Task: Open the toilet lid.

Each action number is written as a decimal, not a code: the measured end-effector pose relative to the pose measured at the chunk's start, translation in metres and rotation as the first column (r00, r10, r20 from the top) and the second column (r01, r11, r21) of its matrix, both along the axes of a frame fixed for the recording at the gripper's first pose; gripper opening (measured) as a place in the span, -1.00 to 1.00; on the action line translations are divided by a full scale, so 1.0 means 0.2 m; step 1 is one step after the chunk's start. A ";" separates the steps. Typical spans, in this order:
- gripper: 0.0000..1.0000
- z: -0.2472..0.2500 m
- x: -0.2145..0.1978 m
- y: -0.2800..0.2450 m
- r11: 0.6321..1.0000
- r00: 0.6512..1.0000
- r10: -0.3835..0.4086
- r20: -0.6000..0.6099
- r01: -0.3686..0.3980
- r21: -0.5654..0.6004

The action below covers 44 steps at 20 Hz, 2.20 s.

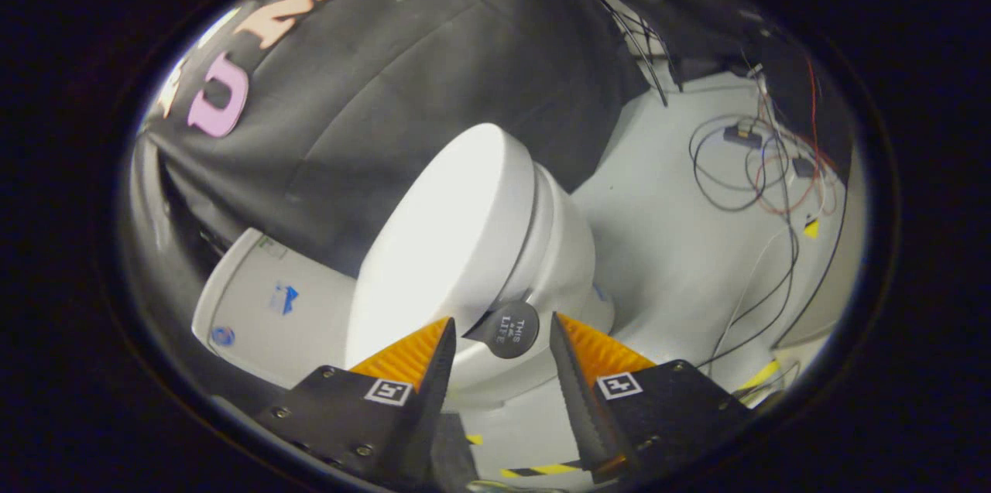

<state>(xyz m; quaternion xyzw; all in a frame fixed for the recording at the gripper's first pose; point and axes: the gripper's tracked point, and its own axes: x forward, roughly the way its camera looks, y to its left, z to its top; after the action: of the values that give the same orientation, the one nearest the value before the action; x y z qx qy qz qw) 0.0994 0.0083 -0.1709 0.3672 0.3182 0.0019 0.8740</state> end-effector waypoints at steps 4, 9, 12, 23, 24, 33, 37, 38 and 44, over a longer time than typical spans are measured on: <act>-0.30 -0.08 0.02 -0.03 0.991 0.996 -0.080 -0.051 0.085 0.103; -0.84 0.00 0.03 0.04 0.986 0.999 -0.038 -0.002 0.038 0.162; -0.96 -0.05 0.07 0.04 0.990 0.999 -0.037 -0.013 0.039 0.138; -0.96 0.09 0.03 0.08 0.995 0.998 -0.033 -0.047 0.037 0.091; -0.96 0.13 0.02 0.10 0.997 0.999 -0.028 -0.040 0.031 0.077; -0.97 0.39 -0.01 0.21 0.999 0.998 0.032 0.050 -0.031 -0.025; -0.96 0.46 0.00 0.22 0.999 0.997 0.033 0.075 -0.030 -0.039; -0.96 0.48 0.00 0.24 0.998 0.996 0.036 0.085 -0.031 -0.055; -0.96 0.64 -0.01 0.33 0.983 0.985 0.083 0.152 -0.056 -0.175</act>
<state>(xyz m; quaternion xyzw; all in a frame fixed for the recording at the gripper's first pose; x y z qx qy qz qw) 0.0968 0.0753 -0.0434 0.2788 0.2592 0.0346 0.9241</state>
